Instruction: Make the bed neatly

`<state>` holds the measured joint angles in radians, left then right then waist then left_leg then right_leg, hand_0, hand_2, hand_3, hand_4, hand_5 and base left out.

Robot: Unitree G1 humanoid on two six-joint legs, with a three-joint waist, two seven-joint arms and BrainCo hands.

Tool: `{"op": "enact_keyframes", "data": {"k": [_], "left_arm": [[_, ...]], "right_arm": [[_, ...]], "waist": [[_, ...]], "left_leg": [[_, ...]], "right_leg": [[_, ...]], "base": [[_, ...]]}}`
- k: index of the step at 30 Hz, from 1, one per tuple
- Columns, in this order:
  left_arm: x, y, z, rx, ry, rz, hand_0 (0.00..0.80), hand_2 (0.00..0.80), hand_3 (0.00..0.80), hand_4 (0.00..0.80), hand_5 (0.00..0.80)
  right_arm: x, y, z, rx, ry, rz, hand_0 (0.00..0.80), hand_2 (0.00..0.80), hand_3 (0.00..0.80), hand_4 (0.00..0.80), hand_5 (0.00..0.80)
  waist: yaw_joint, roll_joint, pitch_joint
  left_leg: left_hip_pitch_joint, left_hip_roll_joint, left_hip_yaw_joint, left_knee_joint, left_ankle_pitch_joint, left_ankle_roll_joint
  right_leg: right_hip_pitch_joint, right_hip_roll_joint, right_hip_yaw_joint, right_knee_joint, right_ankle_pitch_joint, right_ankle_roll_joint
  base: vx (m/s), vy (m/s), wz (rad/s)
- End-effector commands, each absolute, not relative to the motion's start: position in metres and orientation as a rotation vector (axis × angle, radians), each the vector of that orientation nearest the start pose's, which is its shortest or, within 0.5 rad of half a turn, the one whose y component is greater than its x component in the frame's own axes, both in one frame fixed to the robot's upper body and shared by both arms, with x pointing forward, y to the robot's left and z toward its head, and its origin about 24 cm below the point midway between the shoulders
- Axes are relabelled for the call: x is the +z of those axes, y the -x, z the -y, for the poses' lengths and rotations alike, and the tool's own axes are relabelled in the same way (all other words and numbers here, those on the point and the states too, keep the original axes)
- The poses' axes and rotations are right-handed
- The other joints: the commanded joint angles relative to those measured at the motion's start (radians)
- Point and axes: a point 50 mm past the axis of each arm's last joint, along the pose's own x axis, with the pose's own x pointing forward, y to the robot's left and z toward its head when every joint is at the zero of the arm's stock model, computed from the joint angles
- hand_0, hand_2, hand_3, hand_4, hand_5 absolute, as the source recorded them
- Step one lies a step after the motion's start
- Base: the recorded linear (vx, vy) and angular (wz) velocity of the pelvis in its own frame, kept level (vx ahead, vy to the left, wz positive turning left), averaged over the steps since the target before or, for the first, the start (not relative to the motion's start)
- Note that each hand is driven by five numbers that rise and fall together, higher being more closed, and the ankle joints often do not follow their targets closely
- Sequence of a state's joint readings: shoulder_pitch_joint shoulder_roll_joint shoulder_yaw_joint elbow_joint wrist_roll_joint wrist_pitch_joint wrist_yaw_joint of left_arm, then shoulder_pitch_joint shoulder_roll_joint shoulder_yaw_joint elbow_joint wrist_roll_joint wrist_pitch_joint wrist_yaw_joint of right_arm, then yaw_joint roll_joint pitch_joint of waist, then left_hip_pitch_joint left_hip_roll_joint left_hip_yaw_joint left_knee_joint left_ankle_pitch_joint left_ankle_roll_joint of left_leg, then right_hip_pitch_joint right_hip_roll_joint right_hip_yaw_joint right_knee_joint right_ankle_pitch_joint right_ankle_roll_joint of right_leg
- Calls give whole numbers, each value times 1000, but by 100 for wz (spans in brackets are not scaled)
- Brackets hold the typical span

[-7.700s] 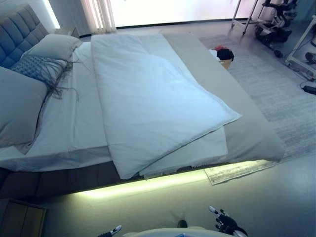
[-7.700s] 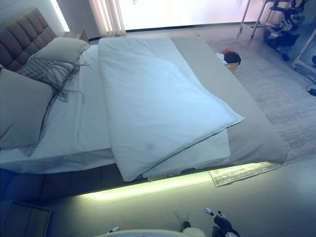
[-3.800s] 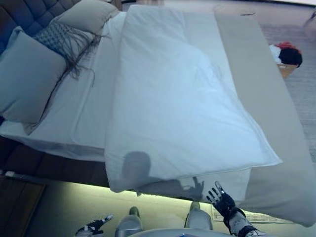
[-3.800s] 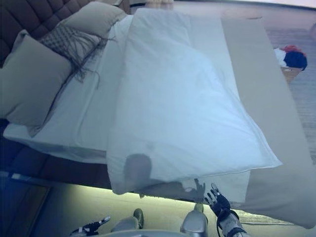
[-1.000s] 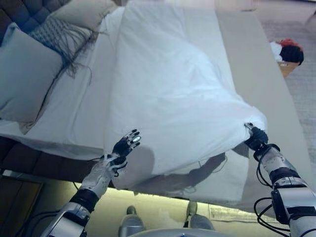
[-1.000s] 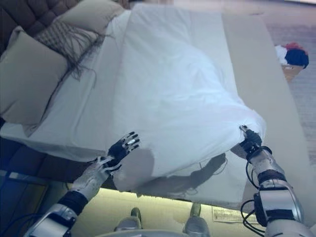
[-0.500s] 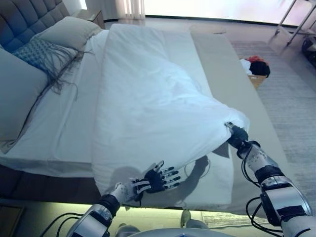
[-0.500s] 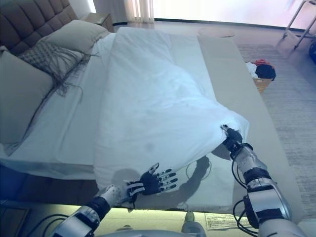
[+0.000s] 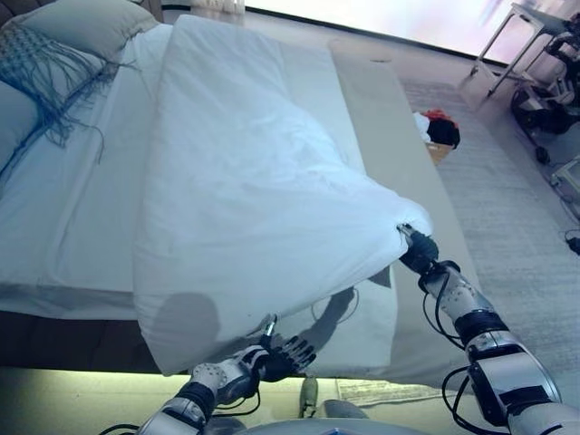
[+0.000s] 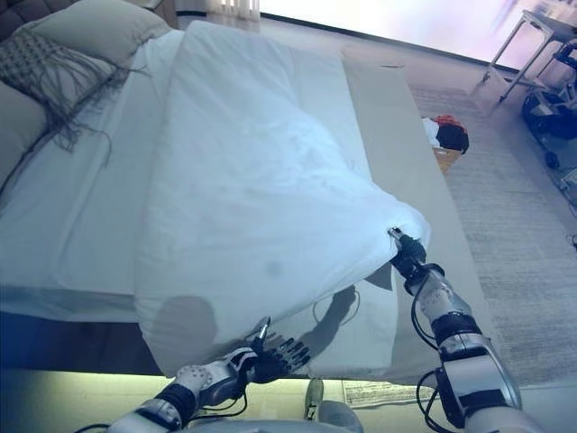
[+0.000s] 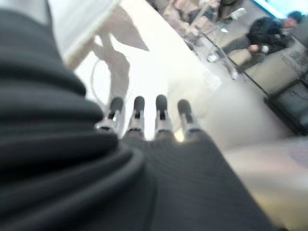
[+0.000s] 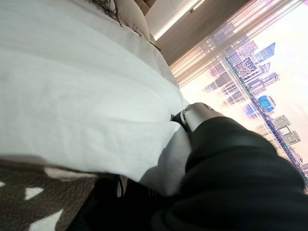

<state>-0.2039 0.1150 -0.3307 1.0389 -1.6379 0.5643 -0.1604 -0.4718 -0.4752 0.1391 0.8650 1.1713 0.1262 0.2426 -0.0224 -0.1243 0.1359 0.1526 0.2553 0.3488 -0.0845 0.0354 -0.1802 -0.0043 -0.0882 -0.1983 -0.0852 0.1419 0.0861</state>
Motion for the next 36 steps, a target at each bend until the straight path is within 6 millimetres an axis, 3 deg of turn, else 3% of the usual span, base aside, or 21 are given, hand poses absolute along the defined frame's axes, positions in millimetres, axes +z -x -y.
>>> {"op": "enact_keyframes", "data": {"k": [1, 9, 21, 23, 24, 25, 26, 27, 36], "left_arm": [[-91, -220, -70, -42, 1601, -1033, 0, 0, 0, 0, 0], [-80, -245, -91, 12, 1676, -762, 0, 0, 0, 0, 0], [-88, -236, -100, 60, 1690, -677, 0, 0, 0, 0, 0], [-92, -231, -103, 86, 1678, -673, 599, 599, 599, 599, 599], [-95, -230, -107, 109, 1671, -661, 800, 800, 800, 800, 800], [-96, -229, -110, 120, 1665, -652, 800, 800, 800, 800, 800], [-96, -228, -112, 126, 1663, -647, 800, 800, 800, 800, 800], [-97, -228, -114, 133, 1658, -642, 800, 800, 800, 800, 800], [-103, -223, -137, 226, 1640, -578, 800, 800, 800, 800, 800]], "right_arm": [[74, -341, 269, 36, -725, -44, 800, 800, 800, 800, 800], [52, -325, 270, 32, -728, -101, 800, 800, 800, 800, 800], [29, -313, 269, 8, -737, -174, 800, 800, 800, 800, 800], [26, -311, 270, 5, -729, -187, 800, 800, 800, 800, 800], [24, -310, 271, -3, -719, -204, 800, 800, 800, 800, 800], [22, -309, 271, -5, -711, -223, 781, 781, 781, 781, 781], [19, -308, 271, -8, -703, -246, 518, 518, 518, 518, 518], [16, -307, 272, -20, -688, -269, 0, 0, 0, 0, 0], [-6, -293, 276, -61, -667, -406, 0, 0, 0, 0, 0]], "waist": [[-53, -2, 35], [-65, -10, 18], [-44, 5, -22], [-41, 8, -27], [-39, 11, -30], [-37, 12, -33], [-35, 14, -35], [-32, 15, -36], [-17, 30, -55]], "left_leg": [[-49, 94, -9, 50, 2, -8], [-31, 102, -6, 56, -5, -15], [21, 83, -8, 18, -6, -14], [27, 79, -9, 13, -7, -13], [29, 77, -11, 11, -7, -12], [32, 75, -13, 9, -8, -12], [34, 72, -15, 8, -9, -12], [36, 71, -16, 7, -9, -12], [53, 55, -24, -3, -11, -10]], "right_leg": [[28, -51, -2, 75, -93, 74], [41, -50, 0, 79, -101, 75], [93, -66, -27, 55, -104, 80], [101, -68, -33, 52, -106, 81], [104, -70, -34, 50, -106, 81], [108, -71, -37, 49, -107, 81], [112, -72, -39, 47, -107, 81], [116, -73, -42, 45, -107, 81], [145, -82, -63, 26, -105, 82]], "base": [[39, -16, 4], [36, -18, -1], [34, 24, 0], [14, 47, 3], [5, 57, 2], [4, 60, -1], [6, 48, 0], [1, 39, 2], [-2, 42, 3]]}}
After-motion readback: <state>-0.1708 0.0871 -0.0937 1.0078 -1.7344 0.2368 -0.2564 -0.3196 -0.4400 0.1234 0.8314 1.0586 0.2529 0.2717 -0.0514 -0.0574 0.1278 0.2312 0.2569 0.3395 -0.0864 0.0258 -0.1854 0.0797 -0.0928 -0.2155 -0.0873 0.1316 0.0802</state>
